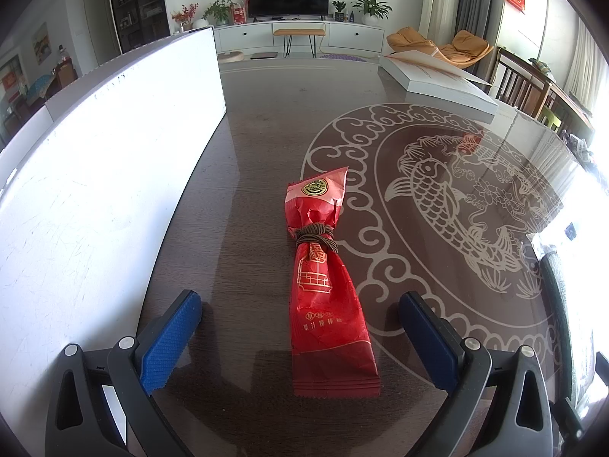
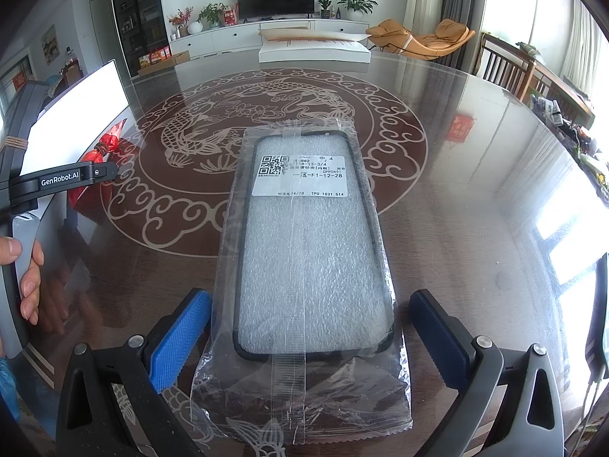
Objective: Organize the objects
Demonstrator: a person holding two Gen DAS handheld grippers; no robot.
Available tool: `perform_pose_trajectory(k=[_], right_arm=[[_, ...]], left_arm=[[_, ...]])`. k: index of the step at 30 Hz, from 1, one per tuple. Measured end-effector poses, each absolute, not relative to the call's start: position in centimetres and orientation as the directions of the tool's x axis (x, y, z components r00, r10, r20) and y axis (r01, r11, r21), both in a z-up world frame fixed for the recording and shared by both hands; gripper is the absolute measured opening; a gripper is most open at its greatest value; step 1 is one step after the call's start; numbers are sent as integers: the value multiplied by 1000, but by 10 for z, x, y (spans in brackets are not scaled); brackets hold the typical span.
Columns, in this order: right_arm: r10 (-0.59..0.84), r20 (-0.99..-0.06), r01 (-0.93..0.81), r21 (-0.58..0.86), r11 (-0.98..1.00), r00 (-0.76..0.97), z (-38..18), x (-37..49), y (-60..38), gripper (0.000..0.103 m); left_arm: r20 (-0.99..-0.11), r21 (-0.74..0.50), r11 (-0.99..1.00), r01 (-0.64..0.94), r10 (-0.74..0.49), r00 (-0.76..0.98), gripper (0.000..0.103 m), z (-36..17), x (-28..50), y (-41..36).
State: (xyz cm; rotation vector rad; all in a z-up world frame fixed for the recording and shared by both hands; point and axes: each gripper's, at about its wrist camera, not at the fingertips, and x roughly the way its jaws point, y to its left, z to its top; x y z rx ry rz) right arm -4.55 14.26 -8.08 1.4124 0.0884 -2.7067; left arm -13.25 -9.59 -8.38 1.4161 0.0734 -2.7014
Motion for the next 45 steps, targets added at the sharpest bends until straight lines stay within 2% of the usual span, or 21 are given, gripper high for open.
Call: perform_pose_trajectory(k=[42, 45], right_arm=[[-53, -822, 110, -11, -994, -567, -81, -45, 143, 103], [-72, -856, 152, -8, -988, -513, -79, -55, 142, 103]], left_arm=[[-824, 1, -995, 100, -57, -563, 103, -84, -133, -96], [-847, 1, -997, 79, -43, -530, 103, -82, -137, -96]])
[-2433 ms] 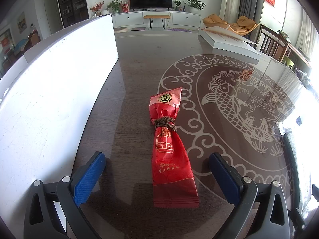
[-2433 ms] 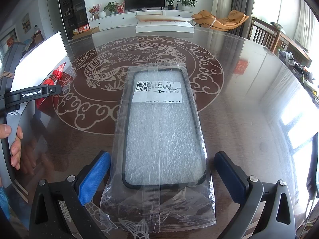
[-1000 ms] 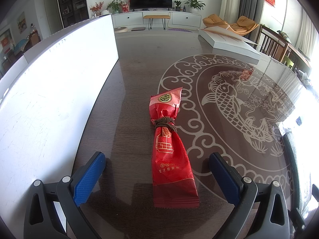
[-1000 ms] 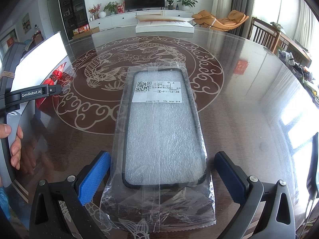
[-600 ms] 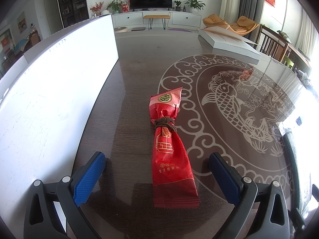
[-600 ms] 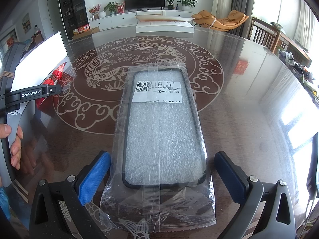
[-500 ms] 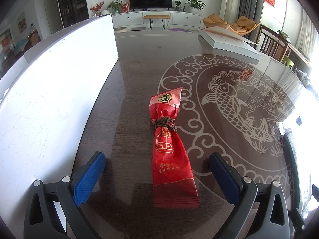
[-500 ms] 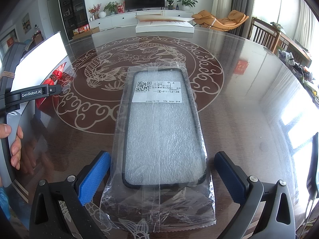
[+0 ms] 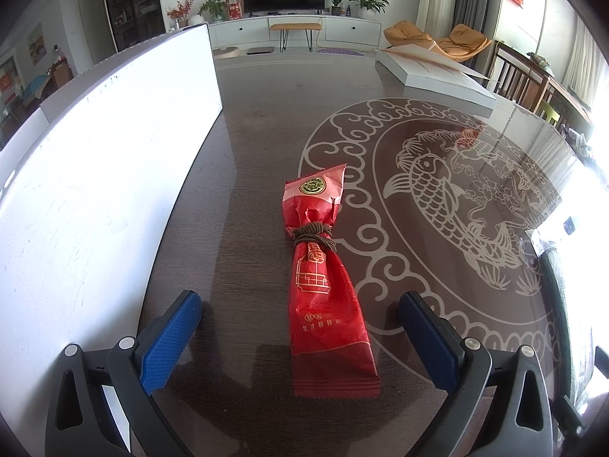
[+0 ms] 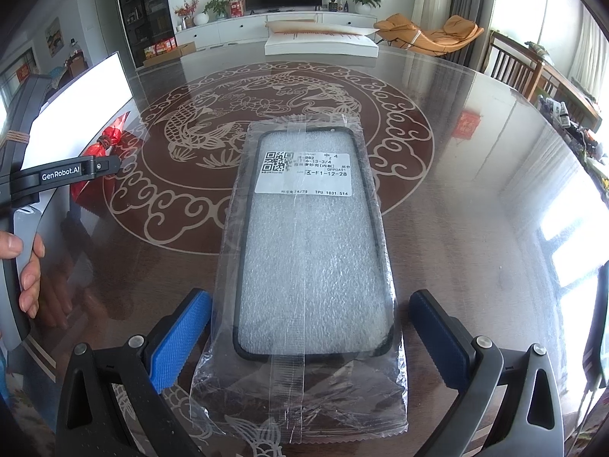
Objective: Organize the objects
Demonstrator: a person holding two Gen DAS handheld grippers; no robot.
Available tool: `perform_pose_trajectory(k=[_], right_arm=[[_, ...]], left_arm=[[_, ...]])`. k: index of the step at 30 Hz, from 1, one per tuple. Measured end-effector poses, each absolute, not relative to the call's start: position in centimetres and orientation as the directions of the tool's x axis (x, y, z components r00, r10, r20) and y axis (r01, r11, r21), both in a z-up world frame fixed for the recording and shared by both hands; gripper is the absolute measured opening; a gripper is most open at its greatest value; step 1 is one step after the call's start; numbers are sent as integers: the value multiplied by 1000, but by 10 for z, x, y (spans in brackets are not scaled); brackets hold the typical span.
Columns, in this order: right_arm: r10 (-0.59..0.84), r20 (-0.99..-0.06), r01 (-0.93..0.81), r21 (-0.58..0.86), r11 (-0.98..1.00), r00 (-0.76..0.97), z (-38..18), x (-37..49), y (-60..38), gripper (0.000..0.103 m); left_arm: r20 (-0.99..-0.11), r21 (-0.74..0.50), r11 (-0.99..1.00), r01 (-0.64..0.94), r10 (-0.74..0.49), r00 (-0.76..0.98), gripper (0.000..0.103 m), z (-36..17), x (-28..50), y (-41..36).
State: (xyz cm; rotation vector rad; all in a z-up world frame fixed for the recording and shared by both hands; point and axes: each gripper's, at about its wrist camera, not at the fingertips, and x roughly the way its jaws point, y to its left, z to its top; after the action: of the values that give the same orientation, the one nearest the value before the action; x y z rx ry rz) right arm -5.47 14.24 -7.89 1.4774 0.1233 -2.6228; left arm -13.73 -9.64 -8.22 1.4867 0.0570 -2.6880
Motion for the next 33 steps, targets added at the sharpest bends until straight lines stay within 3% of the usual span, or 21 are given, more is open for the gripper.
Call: perform_pose_trajectory(k=[5, 7, 8, 9, 10, 16, 23, 28, 33], right_arm=[[-122, -933, 161, 70, -984, -339, -74, -106, 144, 103], [-148, -945, 159, 105, -982, -292, -72, -126, 141, 101], [-144, -946, 167, 99, -981, -290, -70, -130, 139, 84], [-101, -946, 184, 45, -982, -309, -67, -132, 136, 75], [-91, -949, 199, 31, -980, -301, -65, -132, 134, 75], [-169, -929, 153, 124, -980, -330, -41, -105, 150, 75], [-300, -863, 248, 212, -945, -406, 38, -100, 97, 75], [-489, -773, 413, 323, -852, -404, 100, -99, -7, 75], [-624, -718, 582, 376, -721, -308, 121, -88, -136, 75]], left_arm=[[-882, 6, -1000, 26, -18, -471, 102, -80, -150, -85], [-863, 8, -1000, -10, -2, -506, 72, -76, -149, -77], [-854, 12, -1000, -18, -1, -521, 58, -73, -148, -76], [-847, 21, -1000, -18, -9, -531, 26, -70, -148, -75], [-848, 19, -1000, -19, -6, -531, 23, -69, -147, -75], [-777, -114, -993, -42, 116, -619, 22, -43, -95, -80], [-638, -303, -952, -51, 242, -731, 22, 44, -12, -127], [-597, -233, -971, 51, 101, -796, 23, 93, 21, -202], [-730, -115, -957, 265, -99, -676, 23, 56, 20, -284]])
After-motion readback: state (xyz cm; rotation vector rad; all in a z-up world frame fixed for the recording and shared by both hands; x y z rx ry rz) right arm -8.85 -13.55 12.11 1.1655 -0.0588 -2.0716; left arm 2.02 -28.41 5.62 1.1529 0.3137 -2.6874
